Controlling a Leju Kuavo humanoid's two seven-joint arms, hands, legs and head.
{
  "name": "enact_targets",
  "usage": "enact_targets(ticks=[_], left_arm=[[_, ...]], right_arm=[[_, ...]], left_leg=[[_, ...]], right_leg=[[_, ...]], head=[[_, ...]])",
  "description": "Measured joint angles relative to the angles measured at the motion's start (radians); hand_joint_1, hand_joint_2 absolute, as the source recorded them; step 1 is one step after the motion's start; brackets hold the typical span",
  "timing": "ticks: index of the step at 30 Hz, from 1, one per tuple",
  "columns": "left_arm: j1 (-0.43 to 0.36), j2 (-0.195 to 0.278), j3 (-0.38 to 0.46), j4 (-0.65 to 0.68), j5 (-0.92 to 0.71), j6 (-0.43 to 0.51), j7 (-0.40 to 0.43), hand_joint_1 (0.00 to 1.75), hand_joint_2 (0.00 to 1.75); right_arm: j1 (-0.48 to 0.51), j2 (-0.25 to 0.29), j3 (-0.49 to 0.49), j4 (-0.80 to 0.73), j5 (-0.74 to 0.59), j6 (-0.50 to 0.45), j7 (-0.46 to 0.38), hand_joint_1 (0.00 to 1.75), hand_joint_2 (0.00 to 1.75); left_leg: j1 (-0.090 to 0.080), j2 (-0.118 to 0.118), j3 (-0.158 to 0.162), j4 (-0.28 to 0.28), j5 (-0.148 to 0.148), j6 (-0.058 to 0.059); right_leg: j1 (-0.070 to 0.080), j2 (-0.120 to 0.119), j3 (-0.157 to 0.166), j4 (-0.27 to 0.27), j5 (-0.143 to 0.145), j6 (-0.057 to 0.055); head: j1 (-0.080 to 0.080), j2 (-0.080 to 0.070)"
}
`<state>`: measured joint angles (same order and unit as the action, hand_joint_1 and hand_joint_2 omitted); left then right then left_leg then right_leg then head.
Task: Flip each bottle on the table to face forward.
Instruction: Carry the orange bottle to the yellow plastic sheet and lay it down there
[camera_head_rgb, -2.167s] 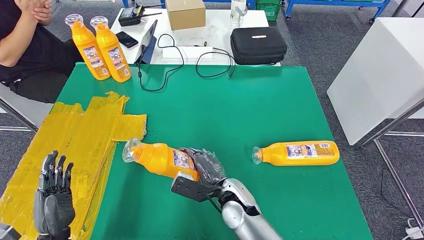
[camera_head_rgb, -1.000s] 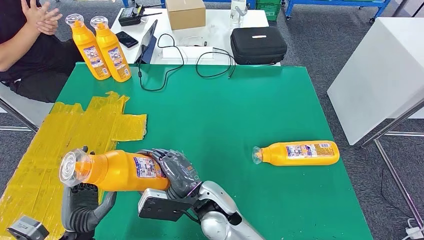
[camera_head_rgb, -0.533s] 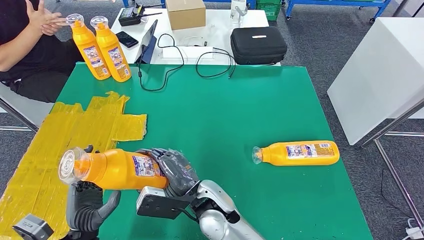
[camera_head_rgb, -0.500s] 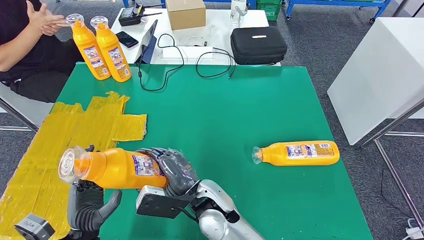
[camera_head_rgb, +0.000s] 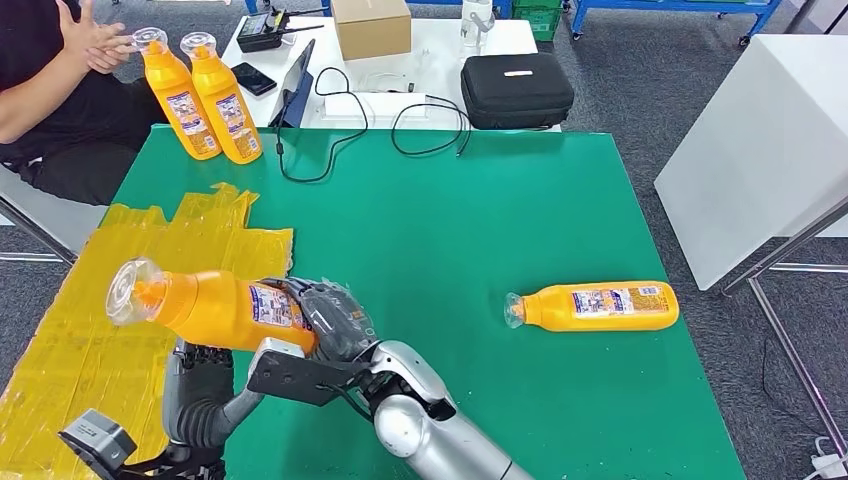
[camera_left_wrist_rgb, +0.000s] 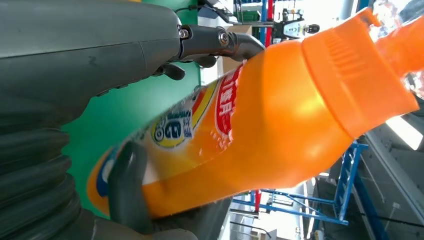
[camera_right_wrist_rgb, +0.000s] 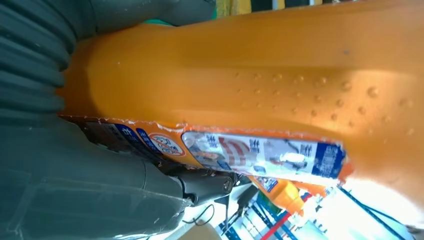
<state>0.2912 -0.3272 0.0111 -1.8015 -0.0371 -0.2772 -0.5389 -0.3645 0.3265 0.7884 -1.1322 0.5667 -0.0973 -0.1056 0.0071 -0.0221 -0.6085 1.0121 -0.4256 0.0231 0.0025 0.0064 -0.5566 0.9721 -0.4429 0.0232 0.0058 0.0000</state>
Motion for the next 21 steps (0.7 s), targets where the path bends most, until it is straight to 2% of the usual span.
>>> enact_targets(ticks=[7,21], left_arm=[[-0.012,0.017,-0.015,0.011,0.016,0.008,0.002,0.0,1.75],[-0.016,0.03,-0.016,0.022,0.022,0.018,0.003,0.0,1.75]], right_arm=[[-0.031,0.02,0.011,0.064,-0.024,-0.003,0.005,1.75,1.75],[-0.082,0.026,0.106,0.137,-0.104,-0.032,0.036,1.75,1.75]], left_leg=[[0.0,0.0,0.0,0.0,0.0,0.0],[0.0,0.0,0.0,0.0,0.0,0.0]], right_leg=[[0.0,0.0,0.0,0.0,0.0,0.0],[0.0,0.0,0.0,0.0,0.0,0.0]], head=[[0.001,0.0],[0.0,0.0]])
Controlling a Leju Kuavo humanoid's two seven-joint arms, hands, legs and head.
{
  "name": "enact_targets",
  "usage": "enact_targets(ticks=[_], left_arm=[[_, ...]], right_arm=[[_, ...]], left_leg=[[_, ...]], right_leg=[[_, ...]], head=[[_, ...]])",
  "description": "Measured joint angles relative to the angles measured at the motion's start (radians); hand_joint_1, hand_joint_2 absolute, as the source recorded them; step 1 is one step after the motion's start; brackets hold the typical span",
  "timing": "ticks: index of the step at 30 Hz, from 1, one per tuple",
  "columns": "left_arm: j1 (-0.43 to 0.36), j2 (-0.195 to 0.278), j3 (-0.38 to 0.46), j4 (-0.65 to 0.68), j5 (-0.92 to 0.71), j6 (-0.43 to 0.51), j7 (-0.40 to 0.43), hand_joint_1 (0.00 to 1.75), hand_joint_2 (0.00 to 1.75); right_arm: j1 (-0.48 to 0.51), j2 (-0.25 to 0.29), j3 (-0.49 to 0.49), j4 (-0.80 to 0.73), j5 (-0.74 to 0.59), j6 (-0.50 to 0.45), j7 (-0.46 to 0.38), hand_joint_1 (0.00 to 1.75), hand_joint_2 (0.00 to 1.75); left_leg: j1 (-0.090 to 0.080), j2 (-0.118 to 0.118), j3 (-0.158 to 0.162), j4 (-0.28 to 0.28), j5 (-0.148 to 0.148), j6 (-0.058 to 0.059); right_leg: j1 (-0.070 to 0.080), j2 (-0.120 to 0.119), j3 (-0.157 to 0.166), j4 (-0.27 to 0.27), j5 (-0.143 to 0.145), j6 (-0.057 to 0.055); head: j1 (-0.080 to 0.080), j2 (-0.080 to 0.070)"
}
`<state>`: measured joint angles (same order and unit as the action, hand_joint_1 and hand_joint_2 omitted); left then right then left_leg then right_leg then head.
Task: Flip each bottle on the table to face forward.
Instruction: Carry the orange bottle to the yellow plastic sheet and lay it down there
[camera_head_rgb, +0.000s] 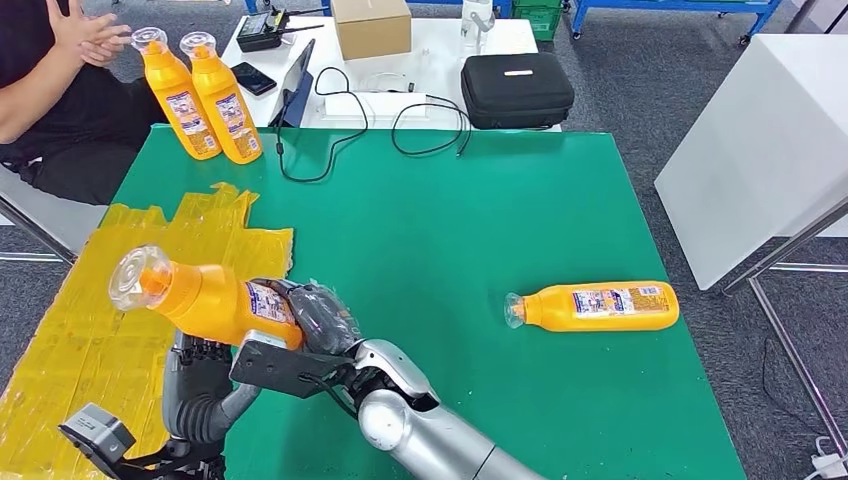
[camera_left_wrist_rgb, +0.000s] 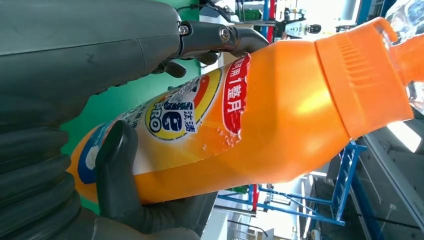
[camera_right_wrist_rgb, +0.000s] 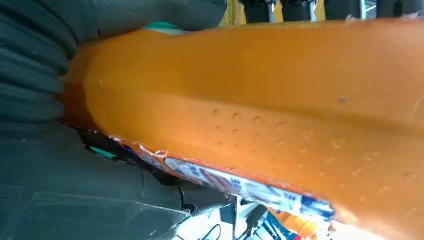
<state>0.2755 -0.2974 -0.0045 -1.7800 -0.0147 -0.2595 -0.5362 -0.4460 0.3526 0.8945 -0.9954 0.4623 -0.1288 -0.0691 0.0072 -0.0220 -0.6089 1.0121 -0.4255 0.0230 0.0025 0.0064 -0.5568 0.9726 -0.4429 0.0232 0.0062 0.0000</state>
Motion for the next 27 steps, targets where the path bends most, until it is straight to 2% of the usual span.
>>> enact_targets(ticks=[6,12,20,27], left_arm=[[0.015,0.003,0.017,-0.002,0.003,0.02,-0.012,0.0,1.75],[0.065,0.002,0.056,-0.017,-0.013,0.015,-0.035,0.0,1.75],[0.095,0.001,0.088,-0.033,-0.026,0.003,-0.054,0.0,1.75],[0.098,-0.001,0.091,-0.034,-0.027,0.005,-0.054,0.0,1.75]], right_arm=[[-0.015,0.002,0.127,0.005,-0.039,-0.003,0.006,1.75,1.75],[-0.013,0.001,0.225,-0.003,-0.006,0.004,-0.009,1.75,1.75],[-0.044,-0.003,0.217,0.016,0.055,0.104,-0.139,1.75,1.75],[-0.046,0.0,0.212,0.025,0.062,0.109,-0.151,1.75,1.75]], left_leg=[[0.0,0.0,0.0,0.0,0.0,0.0],[0.0,0.0,-0.001,0.0,0.0,0.0],[0.0,0.0,0.0,0.0,0.0,0.0],[0.0,0.0,0.0,0.0,0.0,0.0]], right_leg=[[0.0,0.0,0.0,0.0,0.0,0.0],[0.0,0.0,-0.002,0.0,-0.001,-0.001],[0.0,0.0,-0.001,0.0,0.0,0.0],[0.0,0.0,-0.001,0.0,0.0,0.0]], head=[[0.0,0.0],[0.0,0.0],[0.0,0.0],[0.0,0.0]])
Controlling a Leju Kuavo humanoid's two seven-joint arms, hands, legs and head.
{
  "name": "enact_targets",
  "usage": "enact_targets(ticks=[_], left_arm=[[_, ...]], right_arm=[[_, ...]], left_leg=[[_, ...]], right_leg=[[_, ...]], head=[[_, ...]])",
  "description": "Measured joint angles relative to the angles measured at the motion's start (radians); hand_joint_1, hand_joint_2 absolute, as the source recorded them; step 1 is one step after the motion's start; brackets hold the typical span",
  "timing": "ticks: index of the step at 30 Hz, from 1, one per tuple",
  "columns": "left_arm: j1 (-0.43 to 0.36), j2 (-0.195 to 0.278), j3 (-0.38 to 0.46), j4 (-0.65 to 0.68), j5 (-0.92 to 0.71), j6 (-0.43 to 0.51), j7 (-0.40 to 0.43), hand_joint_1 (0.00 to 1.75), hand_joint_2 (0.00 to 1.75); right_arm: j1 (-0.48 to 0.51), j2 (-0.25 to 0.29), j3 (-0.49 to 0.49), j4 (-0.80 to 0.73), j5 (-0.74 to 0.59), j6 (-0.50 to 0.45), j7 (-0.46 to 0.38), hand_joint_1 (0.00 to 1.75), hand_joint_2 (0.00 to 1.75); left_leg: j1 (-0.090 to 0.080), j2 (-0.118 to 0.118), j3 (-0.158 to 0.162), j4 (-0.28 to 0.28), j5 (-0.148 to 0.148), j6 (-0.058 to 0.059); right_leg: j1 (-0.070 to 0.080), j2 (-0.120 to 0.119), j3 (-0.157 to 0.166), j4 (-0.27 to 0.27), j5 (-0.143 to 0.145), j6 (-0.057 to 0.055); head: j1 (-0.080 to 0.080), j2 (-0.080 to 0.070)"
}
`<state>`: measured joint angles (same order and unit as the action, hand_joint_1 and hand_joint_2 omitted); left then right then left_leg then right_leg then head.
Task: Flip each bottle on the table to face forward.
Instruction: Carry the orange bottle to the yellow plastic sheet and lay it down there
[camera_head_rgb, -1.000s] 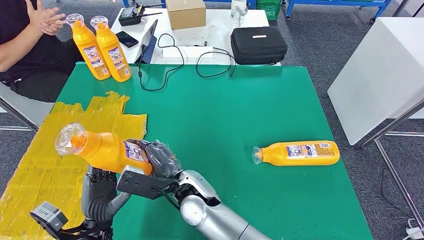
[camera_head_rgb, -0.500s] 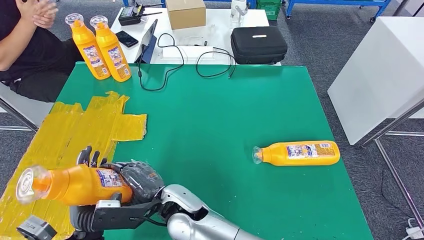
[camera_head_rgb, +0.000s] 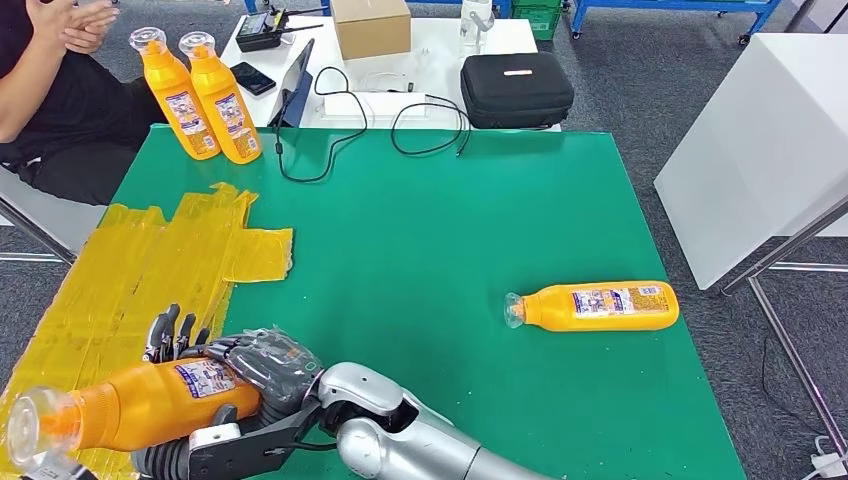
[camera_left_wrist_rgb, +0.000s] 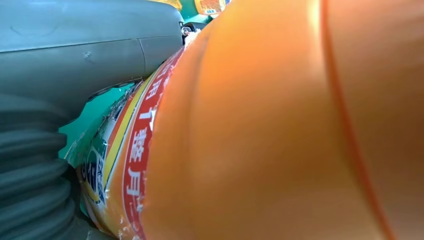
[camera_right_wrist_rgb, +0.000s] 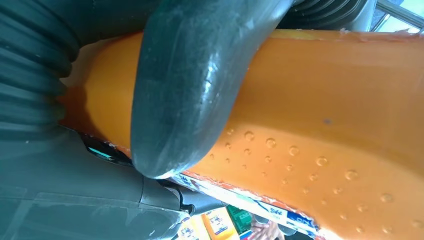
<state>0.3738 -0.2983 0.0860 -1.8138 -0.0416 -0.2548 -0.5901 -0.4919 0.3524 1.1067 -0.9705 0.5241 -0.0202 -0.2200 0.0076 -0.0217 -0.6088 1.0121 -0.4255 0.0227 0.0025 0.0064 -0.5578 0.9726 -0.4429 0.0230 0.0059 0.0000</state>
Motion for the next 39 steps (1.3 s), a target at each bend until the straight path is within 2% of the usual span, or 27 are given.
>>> enact_targets(ticks=[4,31,33,35,37,39], left_arm=[[0.001,0.0,0.001,0.0,0.001,0.0,-0.001,1.75,1.75],[0.005,-0.006,0.023,0.0,0.038,-0.029,-0.011,1.75,1.75],[0.005,-0.007,0.023,0.0,0.039,-0.029,-0.008,1.75,1.75],[0.004,-0.01,0.023,0.0,0.037,-0.031,-0.005,1.75,1.75],[0.007,-0.016,0.023,-0.001,0.034,-0.038,-0.003,1.75,1.75],[0.008,-0.024,0.023,-0.007,0.032,-0.043,0.0,1.75,1.75]], right_arm=[[0.0,0.0,0.0,0.002,0.004,0.0,0.0,1.75,1.75],[0.016,0.002,-0.014,0.008,0.018,0.011,-0.003,1.75,1.75],[0.027,0.001,-0.025,0.009,0.029,0.002,-0.003,0.88,1.75],[0.05,-0.002,-0.037,0.005,0.055,-0.03,0.007,0.0,0.87],[0.083,-0.011,-0.05,-0.015,0.091,-0.089,0.031,0.0,0.0],[0.111,-0.026,-0.065,-0.051,0.113,-0.14,0.052,0.0,0.0]], left_leg=[[0.0,0.0,0.0,0.0,0.0,0.0],[0.0,0.0,0.0,0.0,0.0,0.0],[0.0,0.0,0.0,0.0,0.0,0.0],[0.0,0.0,0.0,0.0,0.0,0.0],[0.0,0.0,-0.001,0.0,0.0,0.0],[0.0,0.001,-0.001,0.0,0.0,0.0]], right_leg=[[0.0,0.0,0.0,0.0,0.0,0.0],[0.0,0.0,-0.001,0.0,0.0,0.0],[0.0,0.0,-0.001,0.0,0.0,0.0],[0.0,0.0,-0.001,0.0,0.0,0.0],[0.0,0.0,-0.001,0.0,0.0,0.0],[0.0,0.0,-0.002,0.0,0.0,0.0]], head=[[0.0,0.0],[0.0,0.0],[0.001,0.0],[0.001,0.0],[0.001,0.0],[0.001,0.0]])
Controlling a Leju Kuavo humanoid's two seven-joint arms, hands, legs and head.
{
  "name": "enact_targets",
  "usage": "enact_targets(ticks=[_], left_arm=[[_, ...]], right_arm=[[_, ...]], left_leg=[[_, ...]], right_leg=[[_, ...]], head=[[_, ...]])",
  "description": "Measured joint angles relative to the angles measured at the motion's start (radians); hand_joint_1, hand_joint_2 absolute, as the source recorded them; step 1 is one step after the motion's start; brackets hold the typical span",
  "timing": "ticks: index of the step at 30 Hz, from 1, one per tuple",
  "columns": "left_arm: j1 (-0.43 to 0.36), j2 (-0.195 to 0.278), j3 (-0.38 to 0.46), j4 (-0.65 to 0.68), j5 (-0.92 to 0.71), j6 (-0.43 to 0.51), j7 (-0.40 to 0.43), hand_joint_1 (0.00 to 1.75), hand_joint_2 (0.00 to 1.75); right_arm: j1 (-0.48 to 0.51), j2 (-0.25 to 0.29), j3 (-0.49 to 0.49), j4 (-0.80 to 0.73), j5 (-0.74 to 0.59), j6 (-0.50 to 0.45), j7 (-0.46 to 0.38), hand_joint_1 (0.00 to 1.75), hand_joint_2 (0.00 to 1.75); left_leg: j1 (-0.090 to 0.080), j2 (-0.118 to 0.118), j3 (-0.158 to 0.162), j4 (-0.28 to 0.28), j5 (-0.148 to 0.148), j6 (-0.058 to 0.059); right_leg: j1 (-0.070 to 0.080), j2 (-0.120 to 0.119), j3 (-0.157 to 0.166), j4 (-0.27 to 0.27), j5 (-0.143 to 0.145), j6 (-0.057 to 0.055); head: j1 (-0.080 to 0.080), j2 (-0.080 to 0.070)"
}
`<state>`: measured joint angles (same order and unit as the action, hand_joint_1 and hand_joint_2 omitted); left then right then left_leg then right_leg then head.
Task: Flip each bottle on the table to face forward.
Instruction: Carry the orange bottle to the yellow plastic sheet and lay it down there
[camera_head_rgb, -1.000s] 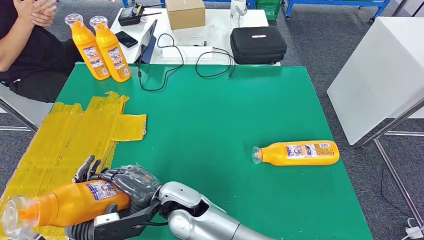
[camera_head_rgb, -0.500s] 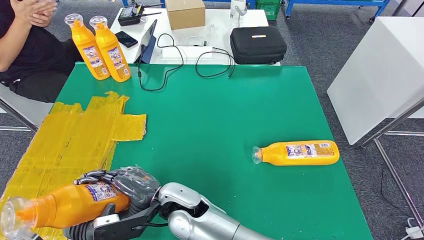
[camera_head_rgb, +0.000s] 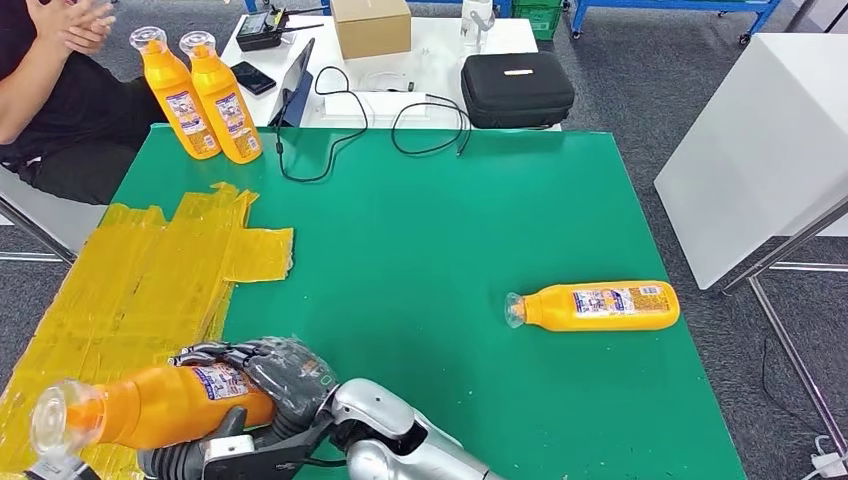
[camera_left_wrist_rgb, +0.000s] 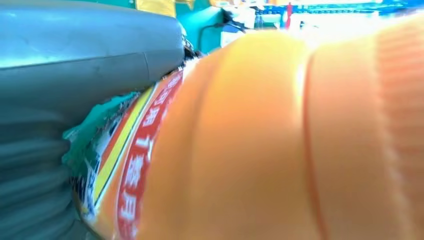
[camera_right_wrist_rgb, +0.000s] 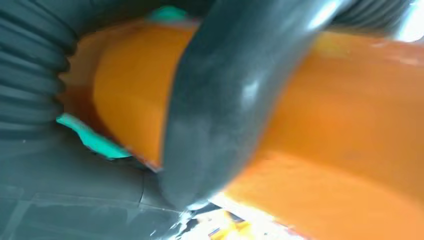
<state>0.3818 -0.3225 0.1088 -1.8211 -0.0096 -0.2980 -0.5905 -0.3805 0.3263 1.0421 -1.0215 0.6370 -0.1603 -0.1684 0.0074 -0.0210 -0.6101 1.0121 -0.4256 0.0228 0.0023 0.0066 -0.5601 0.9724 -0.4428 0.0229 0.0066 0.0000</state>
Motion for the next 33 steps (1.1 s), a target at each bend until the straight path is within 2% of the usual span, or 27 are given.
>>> enact_targets(ticks=[6,10,17,20,27,31,33], left_arm=[[-0.01,-0.017,-0.012,-0.015,-0.005,-0.001,-0.002,1.75,1.75],[-0.013,-0.021,0.0,-0.028,-0.031,0.036,-0.017,1.75,1.75],[-0.015,-0.023,0.031,-0.034,-0.064,0.072,-0.032,1.75,1.75],[-0.019,-0.023,0.042,-0.036,-0.125,0.122,-0.048,1.75,1.75],[-0.066,-0.015,0.078,-0.024,-0.529,0.53,-0.08,1.75,1.75],[-0.102,0.009,0.101,0.04,-0.87,0.897,-0.073,1.75,1.75],[-0.116,0.022,0.115,0.078,-0.95,0.974,-0.069,1.75,1.75]], right_arm=[[0.109,-0.071,-0.093,-0.147,0.021,-0.031,-0.01,0.0,0.0],[0.196,-0.108,-0.183,-0.214,0.047,-0.054,-0.007,0.0,0.0],[0.271,-0.139,-0.258,-0.293,0.072,-0.06,-0.006,0.0,0.0],[0.286,-0.144,-0.273,-0.314,0.072,-0.059,-0.004,0.0,0.0],[0.301,-0.151,-0.291,-0.343,0.068,-0.058,-0.002,0.0,0.0],[0.302,-0.155,-0.294,-0.343,0.03,-0.064,-0.011,0.0,0.0],[0.302,-0.156,-0.294,-0.341,0.017,-0.065,-0.016,0.0,0.0]], left_leg=[[0.0,-0.001,0.0,0.0,0.0,0.0],[0.0,-0.001,0.0,0.0,0.0,0.0],[0.0,0.0,0.0,0.0,0.0,0.0],[0.0,0.0,0.0,0.0,0.0,0.0],[0.0,0.0,0.0,0.0,0.0,0.0],[0.0,-0.001,0.001,0.0,0.0,0.0],[0.0,-0.001,0.001,0.0,0.0,0.0]], right_leg=[[0.0,0.0,0.001,0.0,0.0,0.0],[0.0,0.0,0.001,0.0,0.0,0.0],[0.0,0.0,0.001,0.0,0.0,0.0],[0.0,0.0,0.001,0.0,0.0,0.0],[0.0,0.0,0.002,0.0,0.0,0.0],[0.0,0.0,0.002,0.0,0.0,0.0],[0.0,0.0,0.002,0.0,0.0,0.0]], head=[[0.0,0.0],[0.0,0.0],[0.0,0.0],[0.0,0.0],[-0.001,0.0],[-0.001,0.0],[-0.001,0.0]])
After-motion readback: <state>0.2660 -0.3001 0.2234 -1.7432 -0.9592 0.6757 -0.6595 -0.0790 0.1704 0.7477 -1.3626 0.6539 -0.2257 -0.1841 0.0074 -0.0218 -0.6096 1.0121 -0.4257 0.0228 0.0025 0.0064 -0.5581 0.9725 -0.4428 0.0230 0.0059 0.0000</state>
